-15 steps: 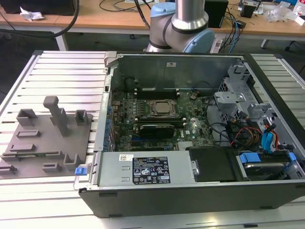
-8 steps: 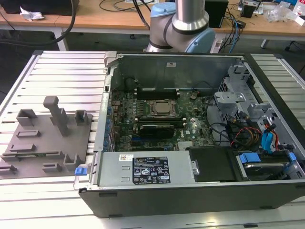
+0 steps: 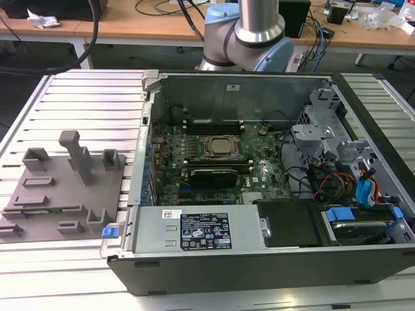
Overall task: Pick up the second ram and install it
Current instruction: 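Reach for the second ram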
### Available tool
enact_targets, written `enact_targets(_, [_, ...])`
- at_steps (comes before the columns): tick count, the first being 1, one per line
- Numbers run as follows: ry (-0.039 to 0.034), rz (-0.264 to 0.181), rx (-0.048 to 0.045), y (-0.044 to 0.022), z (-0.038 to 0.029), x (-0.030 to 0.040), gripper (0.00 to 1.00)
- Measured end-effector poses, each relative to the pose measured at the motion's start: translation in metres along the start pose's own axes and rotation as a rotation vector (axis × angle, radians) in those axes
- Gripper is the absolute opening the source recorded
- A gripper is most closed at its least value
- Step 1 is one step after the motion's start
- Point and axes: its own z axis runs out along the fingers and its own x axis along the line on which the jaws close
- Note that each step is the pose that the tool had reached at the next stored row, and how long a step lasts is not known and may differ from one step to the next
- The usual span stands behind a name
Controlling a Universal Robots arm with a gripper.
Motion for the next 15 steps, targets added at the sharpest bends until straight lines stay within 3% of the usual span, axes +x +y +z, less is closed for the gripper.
enact_targets(4, [0.0001, 0.0, 0.0001, -0.0092, 0.0003, -0.0006, 0.11])
enact_targets(9, [0.0001, 0.0, 0.0, -0.0123, 0.0007, -0.0017, 0.11])
enact_targets(12, [0.0008, 0.0, 0.0003, -0.0116, 0.0015, -0.0126, 0.11])
enact_targets(15, [0.0038, 0.0, 0.0005, -0.0101, 0.003, -0.0316, 0.11])
